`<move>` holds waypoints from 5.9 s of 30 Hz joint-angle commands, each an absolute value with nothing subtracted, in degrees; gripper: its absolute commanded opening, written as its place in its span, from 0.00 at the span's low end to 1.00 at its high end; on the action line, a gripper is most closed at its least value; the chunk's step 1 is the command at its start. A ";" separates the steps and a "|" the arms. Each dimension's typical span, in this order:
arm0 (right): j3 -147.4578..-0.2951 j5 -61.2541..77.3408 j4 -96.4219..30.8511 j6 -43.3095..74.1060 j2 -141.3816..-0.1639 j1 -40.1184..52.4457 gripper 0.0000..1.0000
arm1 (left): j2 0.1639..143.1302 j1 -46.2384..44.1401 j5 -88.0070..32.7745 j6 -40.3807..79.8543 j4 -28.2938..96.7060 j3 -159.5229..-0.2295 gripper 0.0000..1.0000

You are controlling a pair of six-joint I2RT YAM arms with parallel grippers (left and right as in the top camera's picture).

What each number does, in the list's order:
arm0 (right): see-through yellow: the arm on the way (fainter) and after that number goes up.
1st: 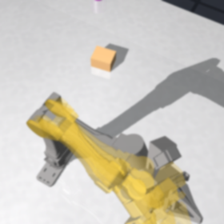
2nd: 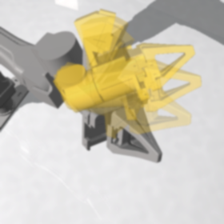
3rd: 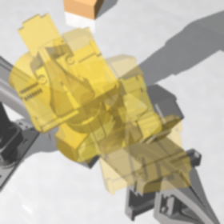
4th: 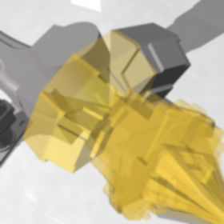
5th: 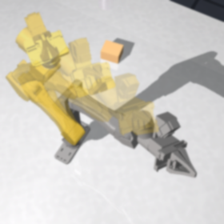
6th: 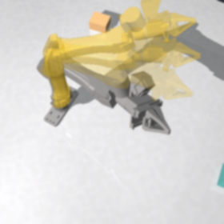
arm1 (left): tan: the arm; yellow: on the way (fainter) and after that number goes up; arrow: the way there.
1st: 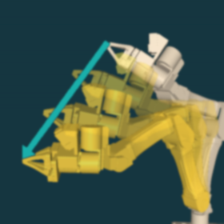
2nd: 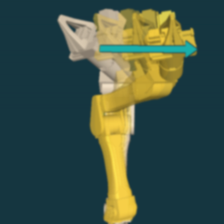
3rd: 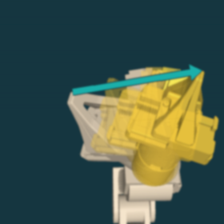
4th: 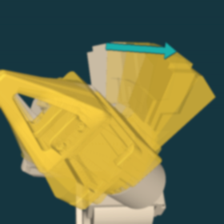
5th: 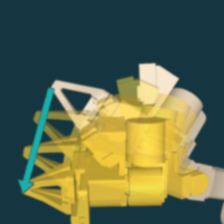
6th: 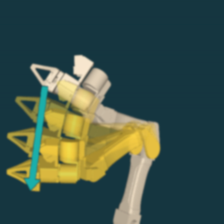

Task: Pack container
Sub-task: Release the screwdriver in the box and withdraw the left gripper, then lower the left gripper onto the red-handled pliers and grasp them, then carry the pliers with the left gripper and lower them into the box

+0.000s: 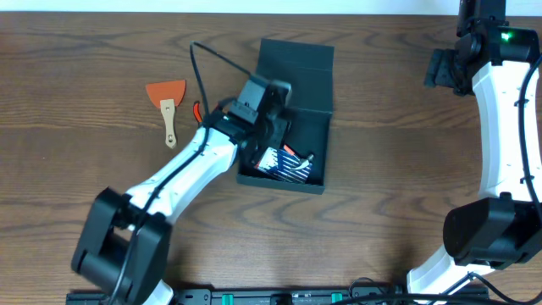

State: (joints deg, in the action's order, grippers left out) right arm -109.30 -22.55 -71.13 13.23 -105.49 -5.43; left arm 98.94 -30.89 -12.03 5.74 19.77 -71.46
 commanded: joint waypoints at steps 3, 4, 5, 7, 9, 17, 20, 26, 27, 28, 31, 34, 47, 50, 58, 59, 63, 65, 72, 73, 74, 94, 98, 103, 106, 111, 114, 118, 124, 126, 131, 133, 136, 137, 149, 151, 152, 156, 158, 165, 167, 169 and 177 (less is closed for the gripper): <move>-110.10 -23.31 -71.16 13.67 -105.23 -5.54 0.99 | 93.78 -30.44 -4.64 7.01 25.15 -77.93 0.54; -110.10 -23.31 -71.16 13.67 -105.23 -5.54 0.99 | 93.41 -30.41 -2.31 6.98 26.70 -78.59 0.54; -110.10 -23.31 -71.16 13.65 -105.23 -5.54 0.99 | 92.99 -30.22 0.56 6.98 28.71 -79.31 0.54; -110.10 -23.31 -71.16 13.67 -105.23 -5.54 0.99 | 92.16 -29.54 4.91 7.01 32.01 -79.96 0.54; -110.10 -23.29 -71.16 13.67 -105.23 -5.54 0.99 | 91.46 -28.32 8.10 8.03 34.98 -79.96 0.54; -110.10 -23.31 -71.16 13.67 -105.23 -5.54 0.99 | 91.50 -19.53 9.69 10.22 43.09 -79.96 0.62; -110.10 -23.31 -71.16 13.67 -105.23 -5.54 0.99 | 91.57 -16.78 9.67 10.22 43.48 -79.94 0.64; -110.10 -23.31 -71.16 13.67 -105.23 -5.54 0.99 | 93.89 -13.69 9.15 9.69 43.51 -79.94 0.65; -110.10 -23.31 -71.16 13.67 -105.23 -5.54 0.99 | 94.65 -13.52 7.92 8.60 43.46 -79.94 0.65; -110.10 -23.31 -71.16 13.67 -105.23 -5.54 0.99 | 95.64 -13.39 6.61 7.51 43.44 -79.94 0.65; -110.10 -23.31 -71.16 13.67 -105.23 -5.54 0.99 | 99.35 -13.41 3.97 4.38 43.40 -79.94 0.68; -110.10 -23.31 -71.16 13.67 -105.23 -5.54 0.99 | 103.68 -13.41 3.42 1.32 43.05 -79.94 0.70; -110.10 -23.31 -71.16 13.67 -105.23 -5.54 0.99 | 113.16 -13.41 -5.43 -9.08 37.85 -79.94 0.72; -110.10 -23.31 -71.16 13.67 -105.23 -5.54 0.99 | 113.16 -13.41 -5.63 -10.72 35.81 -79.94 0.71; -110.10 -23.31 -71.16 13.67 -105.23 -5.54 0.99 | 113.34 -13.41 -5.61 -13.10 32.40 -79.94 0.71; -110.10 -23.29 -71.16 13.67 -105.23 -5.54 0.99 | 113.49 -13.39 -5.61 -13.13 32.08 -79.94 0.71; -110.10 -23.31 -71.16 13.67 -105.23 -5.54 0.99 | 114.37 -13.17 -5.61 -13.30 31.75 -79.94 0.71; -110.10 -23.31 -71.16 13.65 -105.23 -5.54 0.99 | 115.11 -13.13 -5.58 -13.30 31.86 -79.94 0.71; -110.10 -23.29 -71.16 13.67 -105.23 -5.54 0.99 | 117.16 -13.13 -5.58 -13.50 31.57 -79.94 0.71; -110.10 -23.29 -71.16 13.67 -105.23 -5.54 0.99 | 117.45 -13.13 -5.58 -13.54 31.35 -79.94 0.71; -110.10 -23.31 -71.16 13.67 -105.23 -5.54 0.99 | 117.78 -13.13 -5.58 -13.56 31.18 -79.94 0.71; -110.10 -23.31 -71.16 13.67 -105.23 -5.54 0.99 | 120.62 -13.13 -5.58 -13.47 30.76 -79.94 0.41; -110.10 -23.31 -71.16 13.67 -105.23 -5.54 0.99 | 120.62 -13.13 -5.56 -13.47 30.74 -79.94 0.36; -110.10 -23.31 -71.16 13.67 -105.23 -5.54 0.99 | 120.62 -13.13 -5.54 -13.47 30.76 -79.94 0.33; -110.10 -23.31 -71.16 13.67 -105.23 -5.54 0.99 | 120.62 -13.13 -5.52 -13.47 30.89 -79.94 0.28; -110.10 -23.31 -71.16 13.67 -105.23 -5.54 0.99 | 120.62 -13.13 -4.95 -13.47 31.40 -79.94 0.19; -110.10 -23.31 -71.16 13.67 -105.23 -5.54 0.99 | 120.60 -13.13 -4.45 -13.47 31.83 -79.94 0.06; -110.10 -23.31 -71.16 13.67 -105.23 -5.54 0.99 | 120.60 -13.13 -3.79 -13.47 32.36 -79.96 0.06; -110.10 -23.31 -71.16 13.67 -105.23 -5.54 0.99 | 120.29 -13.13 -3.79 -13.45 32.45 -79.96 0.06; -110.10 -23.31 -71.16 13.67 -105.23 -5.54 0.99 | 119.72 -13.13 -3.79 -13.45 32.42 -80.01 0.06; -110.10 -23.31 -71.16 13.67 -105.23 -5.54 0.99 | 116.95 -13.13 -3.36 -13.23 32.40 -80.27 0.06; -110.10 -23.29 -71.16 13.67 -105.23 -5.54 0.99 | 115.74 -13.13 -2.98 -13.13 32.42 -80.40 0.06; -110.10 -23.31 -71.16 13.67 -105.23 -5.54 0.99 | 113.30 -13.13 -1.19 -12.78 32.45 -80.44 0.06; -110.10 -23.31 -71.16 13.67 -105.23 -5.54 0.99 | 112.51 -13.13 -0.51 -12.80 32.45 -80.44 0.06; -110.10 -23.31 -71.16 13.67 -105.23 -5.54 0.99 | 100.68 -13.54 0.62 -11.29 34.54 -80.44 0.06; -110.10 -23.31 -71.16 13.67 -105.23 -5.54 0.99 | 98.76 -14.00 0.62 -11.31 35.64 -80.44 0.06; -110.10 -23.29 -71.16 13.67 -105.23 -5.54 0.99 | 97.91 -14.31 0.62 -11.31 36.21 -80.44 0.06; -110.10 -23.31 -71.16 13.67 -105.23 -5.54 0.99 | 94.89 -16.01 0.45 -11.33 38.15 -80.44 0.06; -110.10 -23.31 -71.16 13.67 -105.23 -5.54 0.99 | 93.60 -17.30 0.36 -11.35 38.87 -80.44 0.06; -110.10 -23.31 -71.16 13.65 -105.23 -5.54 0.99 | 91.70 -21.93 -6.92 -12.43 40.77 -80.44 0.06; -110.10 -23.31 -71.16 13.67 -105.23 -5.54 0.99 | 91.72 -23.38 -9.65 -12.45 41.47 -80.44 0.06; -110.10 -23.31 -71.16 13.67 -105.23 -5.54 0.99 | 91.72 -24.91 -11.11 -12.45 41.98 -80.44 0.06; -110.10 -23.31 -71.16 13.67 -105.23 -5.54 0.99 | 91.72 -30.98 -11.38 -12.45 43.05 -80.44 0.06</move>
State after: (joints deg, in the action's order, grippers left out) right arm -109.30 -22.55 -71.11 13.23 -105.49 -5.43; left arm 92.88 -29.26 -10.24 -12.05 42.81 -79.77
